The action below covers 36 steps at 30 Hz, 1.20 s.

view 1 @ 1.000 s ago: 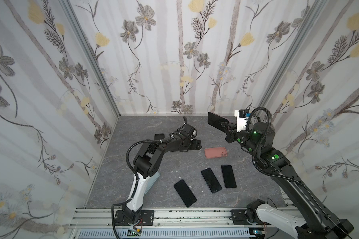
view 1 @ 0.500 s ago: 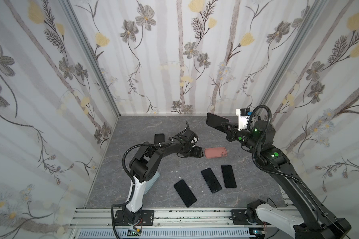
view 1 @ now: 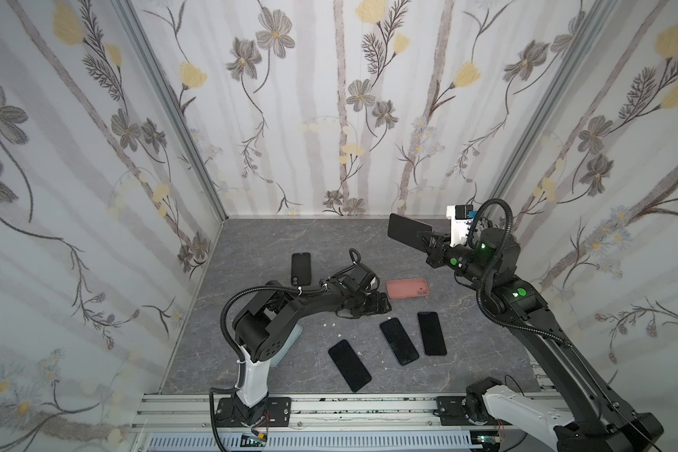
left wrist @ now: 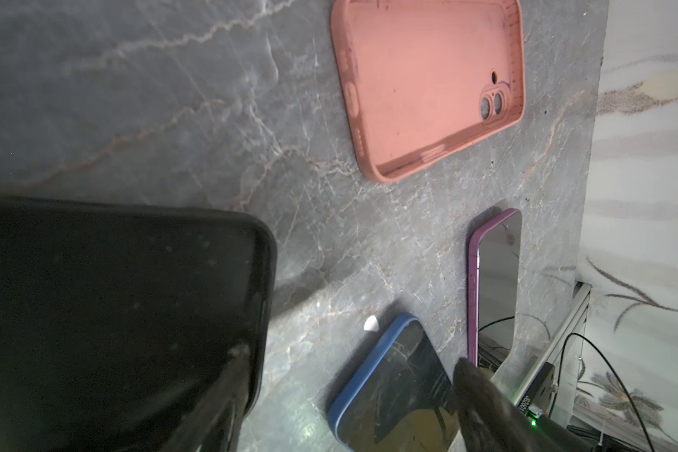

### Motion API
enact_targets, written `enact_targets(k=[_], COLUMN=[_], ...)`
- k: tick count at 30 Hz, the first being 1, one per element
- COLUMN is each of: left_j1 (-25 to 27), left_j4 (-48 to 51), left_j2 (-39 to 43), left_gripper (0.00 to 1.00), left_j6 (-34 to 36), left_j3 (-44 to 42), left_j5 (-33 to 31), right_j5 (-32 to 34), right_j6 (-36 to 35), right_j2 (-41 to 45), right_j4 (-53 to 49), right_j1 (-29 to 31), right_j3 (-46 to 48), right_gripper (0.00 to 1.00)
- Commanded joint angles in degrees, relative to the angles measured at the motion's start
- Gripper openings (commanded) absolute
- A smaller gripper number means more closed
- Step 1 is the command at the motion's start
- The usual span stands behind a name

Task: Put the phone into the phone case
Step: 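Lower the purple phone with the right gripper while the left gripper grasps a black case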

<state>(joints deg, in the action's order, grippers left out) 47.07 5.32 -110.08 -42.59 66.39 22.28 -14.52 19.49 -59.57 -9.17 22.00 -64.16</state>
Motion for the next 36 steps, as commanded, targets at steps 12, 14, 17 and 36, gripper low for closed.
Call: enact_targets(k=[12,14,17,36], left_j1=[-0.90,-3.05,-7.55,-22.35], left_j4=[-5.06,-4.51,-2.84,-0.76], left_j2=[9.97,12.83,16.89,19.02], left_gripper=[0.86,0.86,0.85,0.81], left_j6=[-9.76,-8.73,-5.84,9.77], left_j3=[-1.92,-2.85,-4.63,-12.05], left_j5=[-9.65,-10.56,-10.93,-1.52], right_j5=[-2.18,-1.79,-1.53,6.51], right_j6=[5.19,6.31,8.17,40.02], right_j2=[-3.53,-3.88,-3.97,-6.48], right_j4=[-1.22,-2.35,-3.40,14.07], right_j1=[0.07,0.06,0.14,17.31], right_j3=[-4.05,-4.64,-4.06,22.51], right_gripper=[0.00,0.00,0.00,0.00])
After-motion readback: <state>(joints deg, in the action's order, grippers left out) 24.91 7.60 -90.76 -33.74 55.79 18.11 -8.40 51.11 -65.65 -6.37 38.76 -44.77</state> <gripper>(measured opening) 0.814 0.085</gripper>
